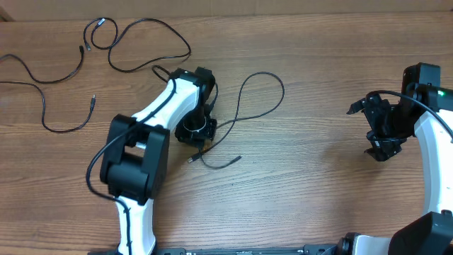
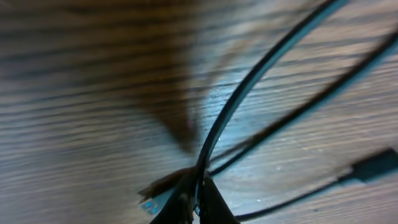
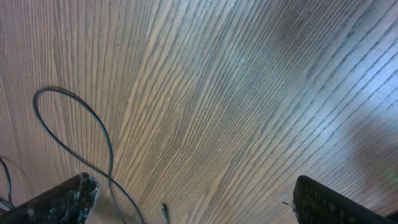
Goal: Untangle cables
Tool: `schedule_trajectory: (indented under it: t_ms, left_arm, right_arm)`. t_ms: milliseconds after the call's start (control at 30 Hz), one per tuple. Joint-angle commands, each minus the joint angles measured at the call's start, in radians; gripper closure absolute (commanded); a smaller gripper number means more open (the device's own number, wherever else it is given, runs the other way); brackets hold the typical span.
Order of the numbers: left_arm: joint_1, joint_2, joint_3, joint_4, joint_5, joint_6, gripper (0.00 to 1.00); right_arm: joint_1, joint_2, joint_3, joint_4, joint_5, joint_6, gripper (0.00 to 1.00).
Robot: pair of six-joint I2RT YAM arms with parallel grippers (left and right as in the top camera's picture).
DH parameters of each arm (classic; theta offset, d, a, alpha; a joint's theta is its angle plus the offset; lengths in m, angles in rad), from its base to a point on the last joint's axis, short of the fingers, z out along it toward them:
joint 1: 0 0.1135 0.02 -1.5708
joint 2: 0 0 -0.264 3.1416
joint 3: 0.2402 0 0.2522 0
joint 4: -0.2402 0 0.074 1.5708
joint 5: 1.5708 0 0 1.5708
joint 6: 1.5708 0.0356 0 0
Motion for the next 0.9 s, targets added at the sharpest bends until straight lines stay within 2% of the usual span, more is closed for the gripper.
schedule_trajectory:
  t_ms: [0, 67, 100, 133, 233, 333, 433, 533, 633, 867]
  left_arm:
    - [-0.005, 0.046, -0.005, -0.011, 0.031, 0.0, 0.87]
    - [-0.007, 0.056, -0.005, -0.011, 0.042, 0.001, 0.76]
    - [-0.008, 0.058, -0.005, -0.011, 0.045, 0.001, 0.6]
    - [-0.008, 0.058, -0.005, -0.011, 0.045, 0.001, 0.53]
    - [-0.008, 0.058, -0.005, -0.011, 0.05, 0.017, 0.42]
    - [-0.008, 0.058, -0.005, -0.01, 0.116, 0.082, 0.43]
    - [-0.01, 0.058, -0.005, -0.013, 0.129, 0.084, 0.49]
    - [-0.024, 0.058, -0.005, -0.016, 0.125, 0.092, 0.5]
    - [-0.058, 0.058, -0.005, 0.001, 0.07, 0.089, 0.52]
    - [-0.15, 0.059, -0.006, 0.073, -0.144, -0.031, 0.5]
  right_arm:
    - [-0.004, -0.006, 0.007, 0.002, 0.01, 0.005, 0.0]
    - [-0.004, -0.006, 0.007, 0.002, 0.01, 0.005, 0.0]
    - [-0.004, -0.006, 0.007, 0.002, 0.01, 0.005, 0.0]
    - [-0.004, -0.006, 0.007, 0.002, 0.01, 0.005, 0.0]
    - [-0.004, -0.006, 0.007, 0.002, 0.01, 0.005, 0.0]
    - [-0.004, -0.006, 0.007, 0.002, 0.01, 0.005, 0.0]
    - [-0.004, -0.006, 0.007, 0.002, 0.01, 0.005, 0.0]
    - [-0.004, -0.006, 0.007, 0.002, 0.01, 0.005, 0.0]
    - [-0.004, -0.006, 0.007, 0.002, 0.01, 0.005, 0.0]
    - [-0.004, -0.006, 0.007, 0.002, 0.01, 0.005, 0.0]
